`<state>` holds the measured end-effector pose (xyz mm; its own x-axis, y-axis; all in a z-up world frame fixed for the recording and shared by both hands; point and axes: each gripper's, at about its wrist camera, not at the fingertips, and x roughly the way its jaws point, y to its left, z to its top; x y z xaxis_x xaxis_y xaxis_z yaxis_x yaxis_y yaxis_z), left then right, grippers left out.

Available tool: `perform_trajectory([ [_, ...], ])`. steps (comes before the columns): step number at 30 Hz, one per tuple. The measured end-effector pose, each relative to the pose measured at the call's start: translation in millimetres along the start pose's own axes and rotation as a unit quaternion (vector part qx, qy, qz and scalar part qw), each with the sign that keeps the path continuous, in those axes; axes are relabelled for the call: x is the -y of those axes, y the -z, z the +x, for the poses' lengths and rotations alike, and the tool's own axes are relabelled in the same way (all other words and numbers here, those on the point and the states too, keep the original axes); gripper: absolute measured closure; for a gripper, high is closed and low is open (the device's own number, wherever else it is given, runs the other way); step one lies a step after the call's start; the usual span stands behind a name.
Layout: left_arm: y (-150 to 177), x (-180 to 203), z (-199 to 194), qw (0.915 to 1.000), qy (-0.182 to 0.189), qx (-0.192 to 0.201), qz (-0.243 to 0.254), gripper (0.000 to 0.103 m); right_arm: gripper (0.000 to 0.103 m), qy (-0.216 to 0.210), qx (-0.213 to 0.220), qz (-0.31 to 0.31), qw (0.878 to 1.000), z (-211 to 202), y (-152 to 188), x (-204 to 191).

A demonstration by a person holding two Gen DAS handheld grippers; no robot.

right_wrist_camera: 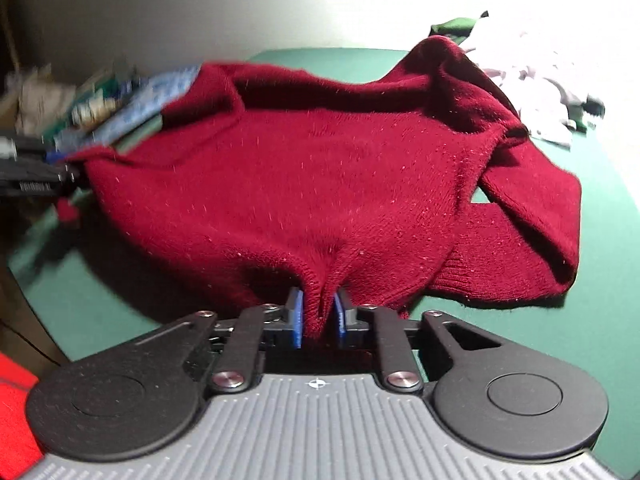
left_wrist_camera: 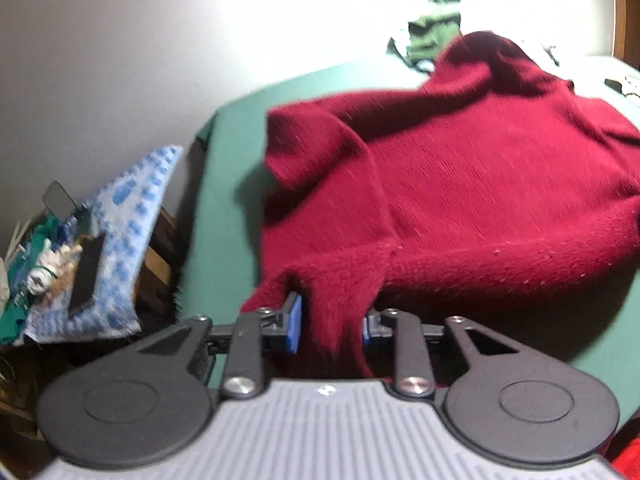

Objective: Fold clothes

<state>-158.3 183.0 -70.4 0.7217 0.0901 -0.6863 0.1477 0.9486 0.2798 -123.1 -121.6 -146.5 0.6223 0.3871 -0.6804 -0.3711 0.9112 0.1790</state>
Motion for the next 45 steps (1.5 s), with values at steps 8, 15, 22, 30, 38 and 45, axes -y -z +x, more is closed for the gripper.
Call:
perform_trajectory([
  [8, -38.2, -51.8, 26.3, 0.9996, -0.02, 0.021, -0.001, 0.066, 0.091, 0.044, 0.038, 0.031, 0.998, -9.4, -18.4, 13.8],
  [15, -69.0, -71.1, 87.6, 0.9961, -0.075, 0.012, -0.044, 0.059, 0.091, 0.077, 0.02, 0.014, 0.997, 1.2, -11.3, 4.0],
  [22, -65.9, -79.2, 145.1, 0.9926, -0.097, -0.057, -0.047, 0.037, 0.09, 0.085, 0.002, 0.031, 0.996, 14.5, -7.7, 2.9],
  [30, -6.6, -78.6, 38.2, 0.997, -0.023, -0.026, -0.07, 0.023, 0.066, 0.053, 0.003, 0.024, 0.998, 4.1, -12.3, 9.5],
  [38, 51.3, -32.9, 17.6, 0.9871, 0.075, -0.072, -0.122, 0.034, 0.044, -0.002, -0.062, -0.078, 0.995, -7.2, -7.9, 8.8],
  [45, 42.1, -17.7, 43.6, 0.9759, 0.115, -0.048, -0.179, 0.055, 0.043, 0.006, -0.079, -0.098, 0.992, 10.2, 6.6, 4.4],
])
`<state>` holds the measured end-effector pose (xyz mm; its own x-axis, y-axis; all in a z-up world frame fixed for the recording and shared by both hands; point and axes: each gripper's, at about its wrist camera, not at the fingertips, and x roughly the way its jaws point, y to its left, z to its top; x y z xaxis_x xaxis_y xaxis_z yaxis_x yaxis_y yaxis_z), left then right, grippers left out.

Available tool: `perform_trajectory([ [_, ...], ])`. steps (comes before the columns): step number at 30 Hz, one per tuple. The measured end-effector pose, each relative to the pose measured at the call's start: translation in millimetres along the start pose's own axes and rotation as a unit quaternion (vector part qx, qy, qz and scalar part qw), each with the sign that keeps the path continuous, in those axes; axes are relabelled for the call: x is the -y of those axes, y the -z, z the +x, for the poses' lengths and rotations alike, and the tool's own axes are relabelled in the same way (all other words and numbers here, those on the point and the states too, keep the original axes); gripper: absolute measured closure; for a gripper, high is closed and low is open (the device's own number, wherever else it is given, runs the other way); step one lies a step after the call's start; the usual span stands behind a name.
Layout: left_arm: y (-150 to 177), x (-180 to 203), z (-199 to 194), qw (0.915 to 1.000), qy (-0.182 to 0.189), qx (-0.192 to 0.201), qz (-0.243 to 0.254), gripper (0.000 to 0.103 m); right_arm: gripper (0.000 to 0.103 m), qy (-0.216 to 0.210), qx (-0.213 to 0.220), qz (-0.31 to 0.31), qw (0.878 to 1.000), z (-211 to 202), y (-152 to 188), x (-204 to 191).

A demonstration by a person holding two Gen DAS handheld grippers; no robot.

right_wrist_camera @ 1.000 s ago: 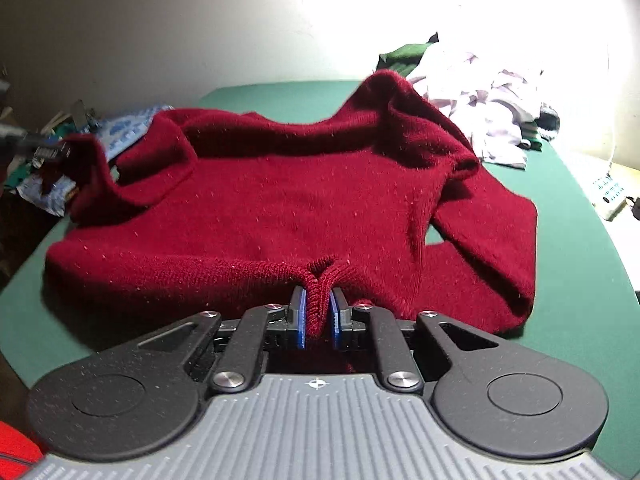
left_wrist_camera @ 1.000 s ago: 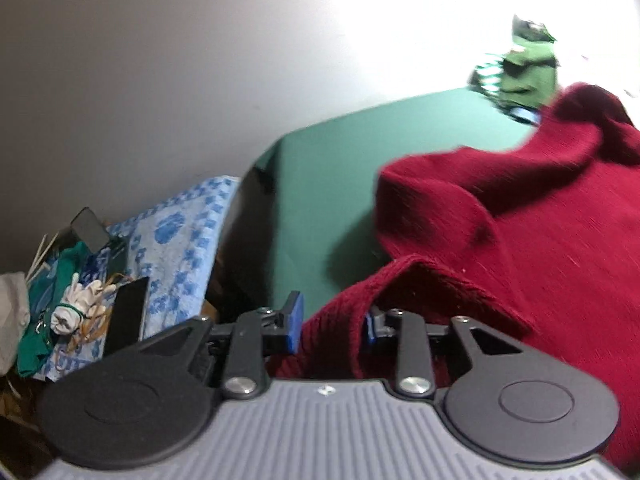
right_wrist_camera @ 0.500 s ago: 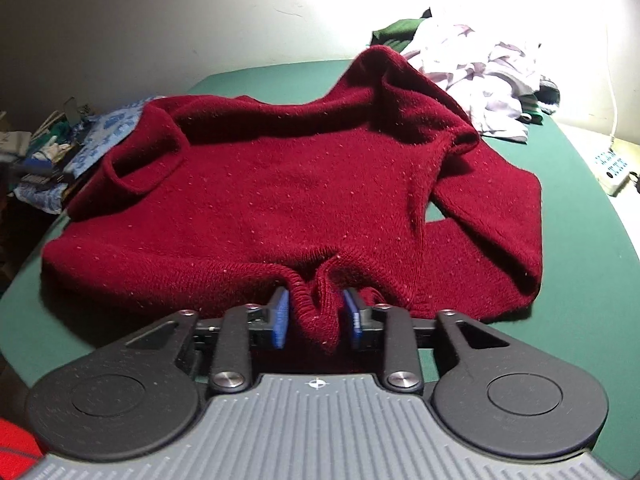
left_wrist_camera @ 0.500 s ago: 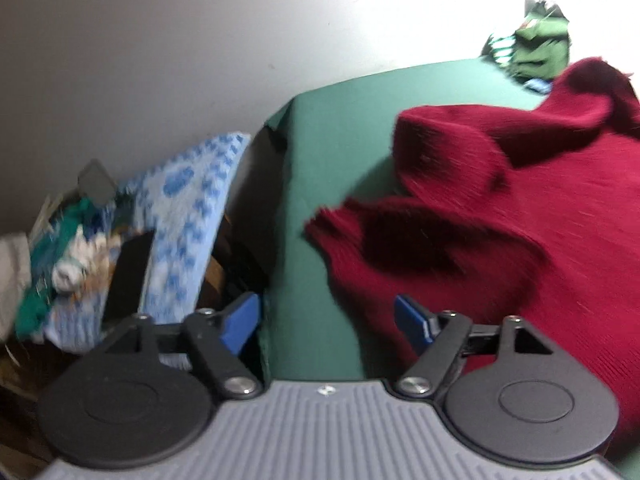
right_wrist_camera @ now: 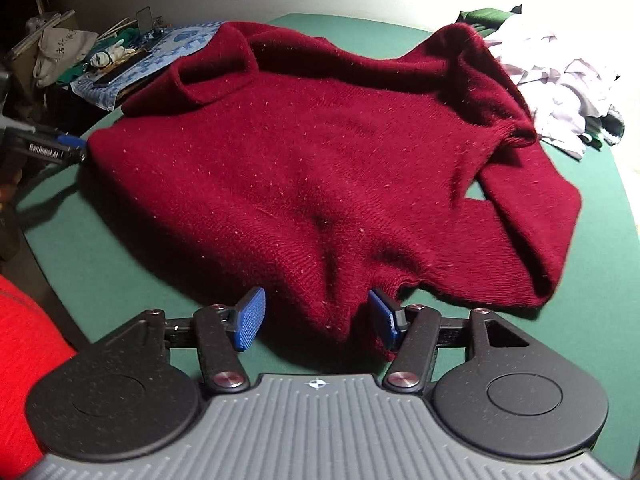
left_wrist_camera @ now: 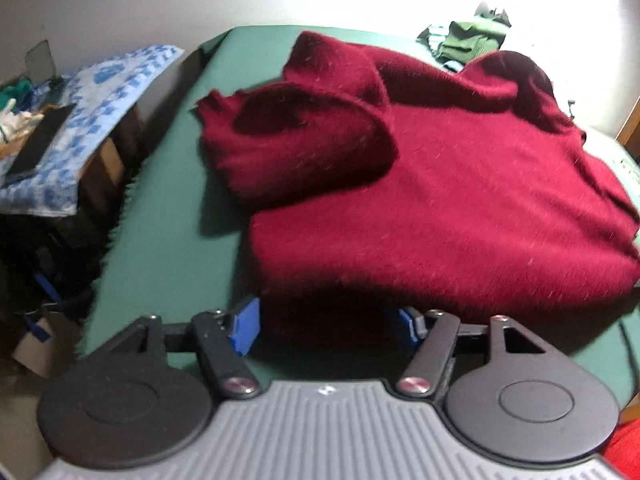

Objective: Fold clothes

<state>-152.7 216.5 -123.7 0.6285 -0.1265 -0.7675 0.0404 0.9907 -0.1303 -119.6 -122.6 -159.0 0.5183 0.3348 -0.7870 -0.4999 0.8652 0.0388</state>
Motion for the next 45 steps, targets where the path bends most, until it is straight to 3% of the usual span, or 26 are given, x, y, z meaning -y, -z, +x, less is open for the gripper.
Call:
perform_trajectory([
  [2, -6.3, 6.3, 4.3, 0.9998, 0.017, -0.004, -0.006, 0.078, 0.045, 0.011, 0.007, -0.001, 1.0, 0.7, 1.7, -1.5],
  [3, -8.9, 10.5, 6.1, 0.9998, 0.019, -0.005, -0.009, 0.084, 0.048, 0.017, 0.012, -0.002, 1.0, 0.9, 2.3, -2.2],
  [5, -14.1, 19.0, 8.4, 0.9996, 0.024, -0.005, -0.016, 0.09, 0.075, 0.028, 0.021, -0.003, 0.999, 1.1, 3.5, -3.7],
  [7, -23.0, 24.8, 4.3, 0.999, 0.034, 0.003, -0.027, 0.092, 0.089, 0.013, 0.027, 0.034, 0.999, -3.1, -2.1, 5.3],
  [12, -59.7, 19.9, -39.8, 0.9923, 0.059, 0.072, -0.082, 0.093, 0.091, -0.055, 0.065, 0.16, 0.983, -29.0, -28.0, 38.6],
  [18, -87.1, 18.3, -97.9, 0.9849, 0.07, 0.132, -0.087, 0.093, 0.091, -0.2, 0.097, 0.242, 0.944, -71.8, -52.9, 74.5],
  [21, -92.2, 16.2, -93.9, 0.9877, 0.047, 0.127, -0.078, 0.092, 0.091, -0.204, 0.123, 0.267, 0.934, -77.7, -61.8, 89.9],
  [24, -99.0, 9.9, -62.5, 0.9912, 0.028, 0.099, -0.083, 0.091, 0.084, -0.162, 0.133, 0.265, 0.941, -54.4, -71.4, 93.9],
  [26, -105.1, 5.0, -29.6, 0.9929, 0.012, 0.075, -0.091, 0.091, 0.071, -0.125, 0.124, 0.269, 0.947, -27.1, -74.6, 97.3],
  [29, -112.2, -2.3, 19.0, 0.993, -0.016, 0.049, -0.106, 0.086, 0.069, -0.046, 0.091, 0.242, 0.965, 4.8, -72.5, 94.2],
  [32, -112.6, -15.4, 43.2, 0.992, -0.033, 0.036, -0.116, 0.085, 0.062, 0.015, 0.092, 0.228, 0.969, 1.4, -62.2, 93.5],
  [34, -107.7, -12.6, 35.5, 0.9928, -0.025, 0.043, -0.109, 0.077, 0.06, -0.011, 0.082, 0.216, 0.973, -10.7, -54.5, 95.7],
  [36, -98.2, -5.7, 20.2, 0.9952, -0.019, 0.052, -0.081, 0.05, 0.057, -0.054, 0.065, 0.187, 0.979, -21.2, -48.1, 91.8],
  [38, -86.3, 2.5, 5.5, 0.9969, -0.023, 0.056, -0.05, 0.036, 0.048, -0.06, 0.051, 0.15, 0.986, -20.2, -43.2, 76.4],
  [40, -75.3, 9.6, -4.0, 0.998, -0.011, 0.05, -0.036, 0.033, 0.042, -0.052, 0.049, 0.134, 0.988, -11.4, -39.6, 63.7],
  [42, -67.7, 13.7, -3.5, 0.9986, 0.012, 0.036, -0.036, 0.02, 0.042, -0.05, 0.045, 0.144, 0.987, 1.2, -39.7, 58.5],
  [45, -66.9, 17.3, 11.4, 0.9987, 0.013, 0.023, -0.043, 0.013, 0.042, -0.043, 0.034, 0.17, 0.984, 17.6, -42.2, 53.4],
])
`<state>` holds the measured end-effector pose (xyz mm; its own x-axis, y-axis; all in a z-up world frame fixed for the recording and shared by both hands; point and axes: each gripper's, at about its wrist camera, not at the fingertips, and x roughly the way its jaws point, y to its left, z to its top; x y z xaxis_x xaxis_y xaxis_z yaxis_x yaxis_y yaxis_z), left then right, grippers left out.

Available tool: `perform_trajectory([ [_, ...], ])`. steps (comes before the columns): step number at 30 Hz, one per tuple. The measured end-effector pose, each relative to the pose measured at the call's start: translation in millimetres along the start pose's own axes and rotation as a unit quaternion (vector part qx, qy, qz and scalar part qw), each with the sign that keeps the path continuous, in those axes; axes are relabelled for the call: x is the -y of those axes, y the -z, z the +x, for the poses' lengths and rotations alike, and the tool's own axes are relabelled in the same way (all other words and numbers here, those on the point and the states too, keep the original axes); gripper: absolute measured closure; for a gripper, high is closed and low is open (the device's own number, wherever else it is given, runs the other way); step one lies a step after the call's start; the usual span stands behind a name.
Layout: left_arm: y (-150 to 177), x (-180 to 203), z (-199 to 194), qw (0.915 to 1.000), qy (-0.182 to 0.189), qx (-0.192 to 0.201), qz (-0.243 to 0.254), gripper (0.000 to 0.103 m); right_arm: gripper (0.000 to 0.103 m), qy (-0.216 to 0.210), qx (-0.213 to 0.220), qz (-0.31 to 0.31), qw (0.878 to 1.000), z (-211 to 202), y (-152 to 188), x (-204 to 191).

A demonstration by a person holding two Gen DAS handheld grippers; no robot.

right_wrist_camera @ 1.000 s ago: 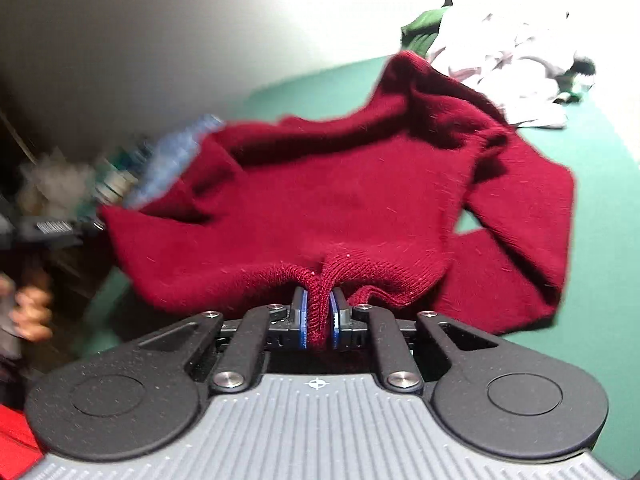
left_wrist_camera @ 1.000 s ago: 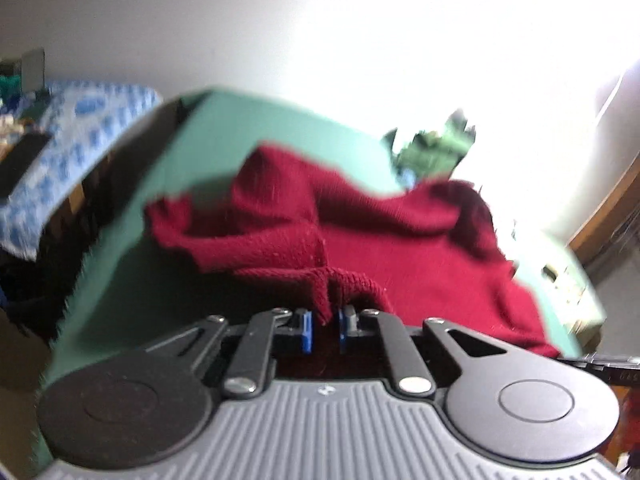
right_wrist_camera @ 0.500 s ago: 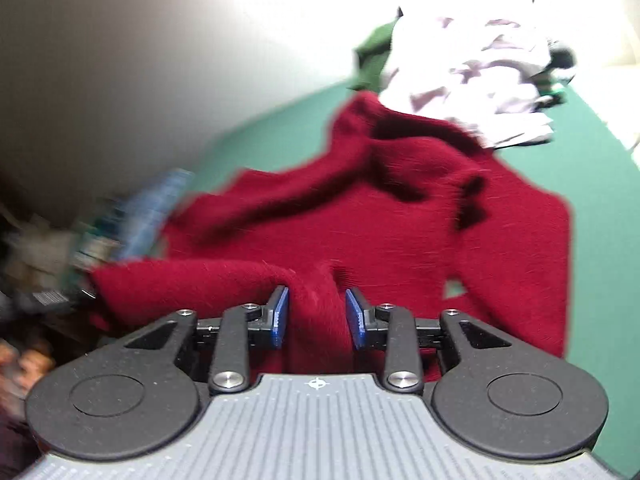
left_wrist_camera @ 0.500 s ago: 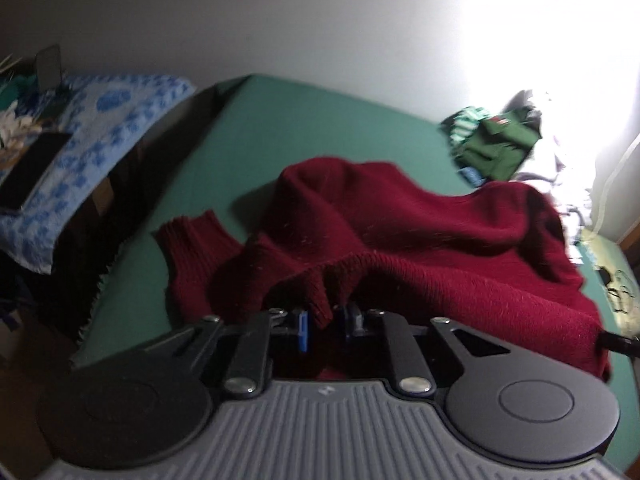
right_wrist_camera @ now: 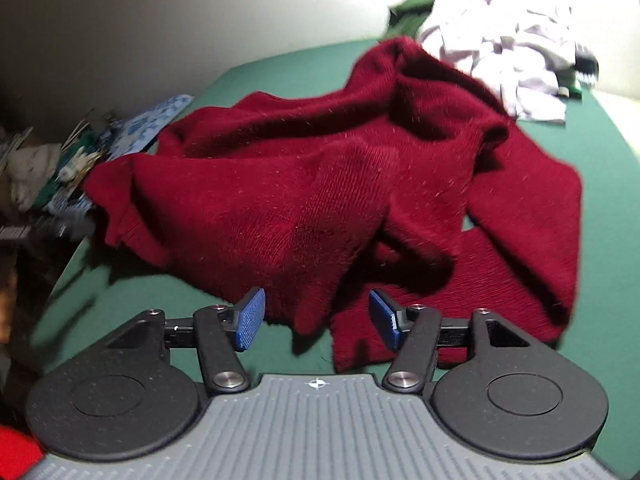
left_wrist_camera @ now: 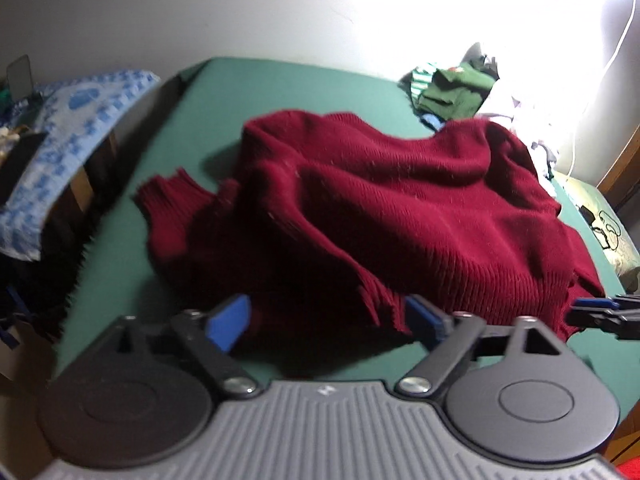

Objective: Fold clothes

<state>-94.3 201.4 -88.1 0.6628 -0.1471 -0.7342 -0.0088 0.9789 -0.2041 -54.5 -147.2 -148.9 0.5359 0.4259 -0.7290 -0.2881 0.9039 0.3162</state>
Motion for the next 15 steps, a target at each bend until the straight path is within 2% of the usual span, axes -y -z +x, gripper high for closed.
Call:
perform_trajectory([
  [4, -7.7, 0.7, 19.6, 0.9994, -0.005, -0.001, -0.033, 0.008, 0.045, 0.02, -0.004, 0.008, 1.0, 19.1, -7.7, -11.0],
  [6, -12.4, 0.0, 24.6, 0.999, -0.003, 0.001, -0.045, 0.008, 0.058, 0.032, -0.007, 0.008, 0.999, 26.1, -10.0, -16.9],
  [7, -14.6, -0.4, 25.7, 0.9987, 0.0, 0.002, -0.051, 0.009, 0.081, 0.032, -0.007, 0.01, 0.999, 28.0, -10.6, -19.0],
  [8, -16.7, -1.5, 25.3, 0.9983, 0.004, 0.005, -0.058, 0.019, 0.094, 0.026, -0.007, 0.014, 1.0, 29.0, -10.6, -17.7],
  [10, -20.6, -4.5, 25.7, 0.9973, 0.012, 0.004, -0.072, 0.05, 0.094, 0.019, 0.001, 0.023, 1.0, 27.3, -9.8, -16.9],
  [11, -22.8, -6.8, 27.4, 0.9967, 0.017, -0.001, -0.08, 0.086, 0.095, 0.019, 0.008, 0.021, 1.0, 25.1, -10.2, -18.3],
  [12, -24.8, -9.4, 28.8, 0.9958, 0.017, -0.006, -0.09, 0.099, 0.095, 0.017, 0.014, 0.02, 1.0, 20.9, -11.0, -19.4],
  [15, -28.8, -15.5, 26.6, 0.9946, 0.009, -0.003, -0.104, 0.1, 0.095, 0.0, 0.034, 0.028, 0.999, 3.6, -14.5, -18.1],
])
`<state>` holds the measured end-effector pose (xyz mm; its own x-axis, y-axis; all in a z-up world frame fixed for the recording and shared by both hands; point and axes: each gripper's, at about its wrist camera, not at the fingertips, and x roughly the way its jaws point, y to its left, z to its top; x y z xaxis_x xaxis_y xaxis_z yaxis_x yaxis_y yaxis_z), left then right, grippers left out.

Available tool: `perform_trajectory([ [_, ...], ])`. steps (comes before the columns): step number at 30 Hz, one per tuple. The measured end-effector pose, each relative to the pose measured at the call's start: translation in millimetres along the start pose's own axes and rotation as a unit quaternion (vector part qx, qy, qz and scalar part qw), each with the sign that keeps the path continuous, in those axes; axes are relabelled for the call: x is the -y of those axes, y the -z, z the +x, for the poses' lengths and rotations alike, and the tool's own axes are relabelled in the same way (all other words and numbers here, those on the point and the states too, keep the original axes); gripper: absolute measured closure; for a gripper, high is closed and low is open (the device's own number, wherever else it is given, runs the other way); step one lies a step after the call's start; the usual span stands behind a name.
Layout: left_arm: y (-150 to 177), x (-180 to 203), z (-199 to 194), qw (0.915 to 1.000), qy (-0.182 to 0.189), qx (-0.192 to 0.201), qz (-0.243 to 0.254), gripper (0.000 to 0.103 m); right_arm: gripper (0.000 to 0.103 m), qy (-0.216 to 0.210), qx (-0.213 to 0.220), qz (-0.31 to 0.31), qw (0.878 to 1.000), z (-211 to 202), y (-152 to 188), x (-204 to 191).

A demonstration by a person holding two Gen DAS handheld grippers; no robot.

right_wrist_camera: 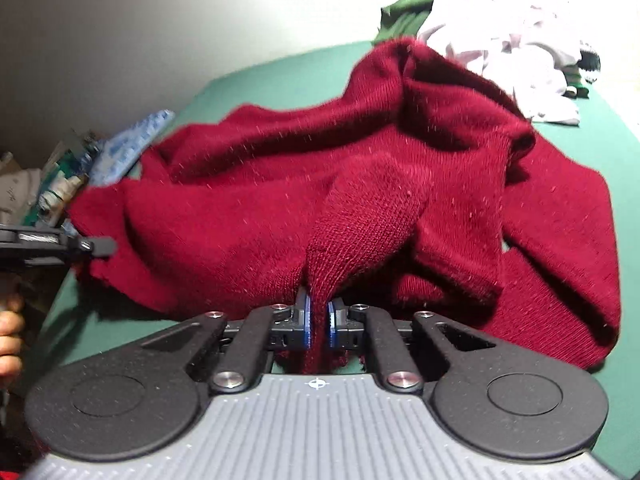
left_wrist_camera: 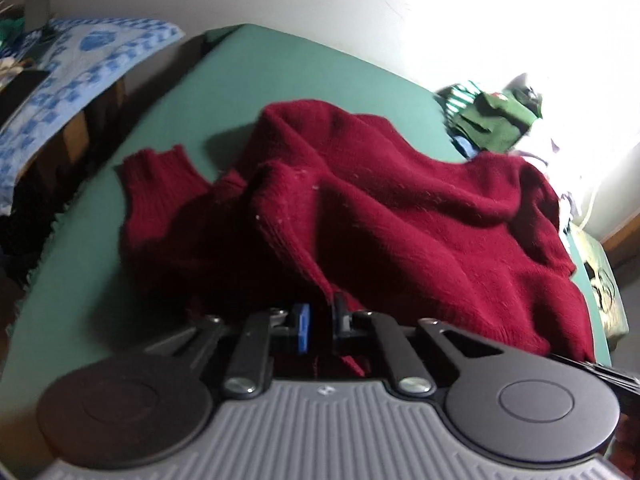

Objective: Fold clothes

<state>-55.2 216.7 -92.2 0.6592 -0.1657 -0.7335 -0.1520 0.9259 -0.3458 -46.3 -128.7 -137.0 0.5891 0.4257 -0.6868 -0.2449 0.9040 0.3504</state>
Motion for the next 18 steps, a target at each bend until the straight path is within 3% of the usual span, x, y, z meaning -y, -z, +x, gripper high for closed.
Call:
perform_trajectory([
  [4, -4.1, -2.8, -16.2, 0.9999, 0.001, 0.008, 0.007, 0.1, 0.095, -0.036, 0.022, 0.018, 0.999, -27.0, -10.8, 7.7],
  [9, 0.8, -7.3, -50.0, 0.9993, 0.03, -0.002, 0.021, 0.1, 0.095, -0.085, 0.013, 0.009, 0.996, -58.2, -18.1, 16.2],
  [18, 62.6, -14.7, -91.4, 0.9948, 0.052, -0.086, 0.013, 0.1, 0.095, -0.06, -0.089, -0.037, 0.994, -83.8, 11.5, 19.5],
])
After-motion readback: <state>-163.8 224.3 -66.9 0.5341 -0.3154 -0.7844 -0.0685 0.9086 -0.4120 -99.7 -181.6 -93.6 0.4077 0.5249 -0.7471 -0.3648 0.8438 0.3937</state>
